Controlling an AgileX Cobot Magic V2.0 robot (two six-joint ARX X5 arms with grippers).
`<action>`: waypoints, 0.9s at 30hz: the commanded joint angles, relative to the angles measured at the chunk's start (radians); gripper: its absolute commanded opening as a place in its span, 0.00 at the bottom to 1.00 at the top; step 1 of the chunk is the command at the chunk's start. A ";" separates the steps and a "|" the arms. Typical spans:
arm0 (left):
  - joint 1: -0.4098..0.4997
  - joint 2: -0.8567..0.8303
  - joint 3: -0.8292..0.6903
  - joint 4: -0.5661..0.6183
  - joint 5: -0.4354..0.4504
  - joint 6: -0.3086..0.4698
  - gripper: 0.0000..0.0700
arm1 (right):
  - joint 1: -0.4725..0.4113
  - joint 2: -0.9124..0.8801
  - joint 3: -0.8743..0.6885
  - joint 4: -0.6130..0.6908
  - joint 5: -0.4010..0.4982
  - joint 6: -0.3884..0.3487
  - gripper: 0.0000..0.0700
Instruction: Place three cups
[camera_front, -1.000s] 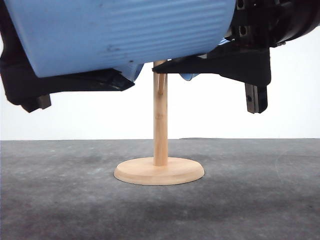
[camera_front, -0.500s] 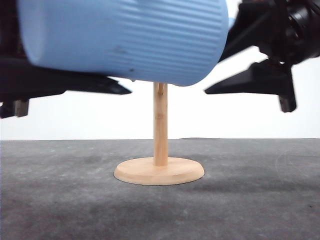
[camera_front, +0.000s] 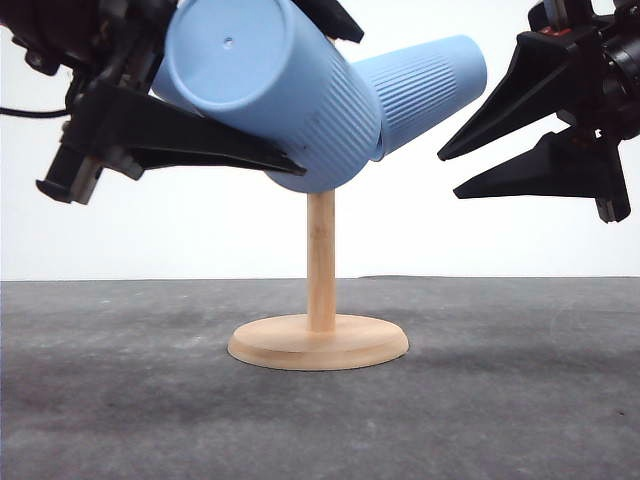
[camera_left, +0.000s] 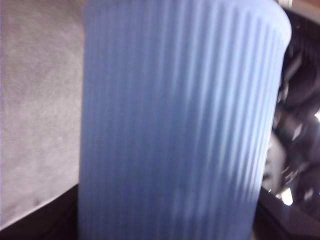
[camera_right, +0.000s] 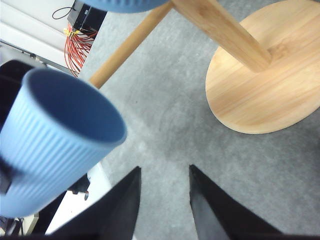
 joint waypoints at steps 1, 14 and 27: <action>0.003 0.023 0.007 0.027 -0.004 -0.057 0.56 | 0.003 0.009 0.013 0.009 0.001 -0.023 0.28; 0.085 0.224 0.008 0.318 -0.004 -0.167 0.56 | 0.003 0.009 0.013 0.008 0.000 -0.040 0.28; 0.126 0.354 0.010 0.457 -0.016 -0.224 0.70 | 0.003 0.009 0.013 0.002 0.001 -0.039 0.28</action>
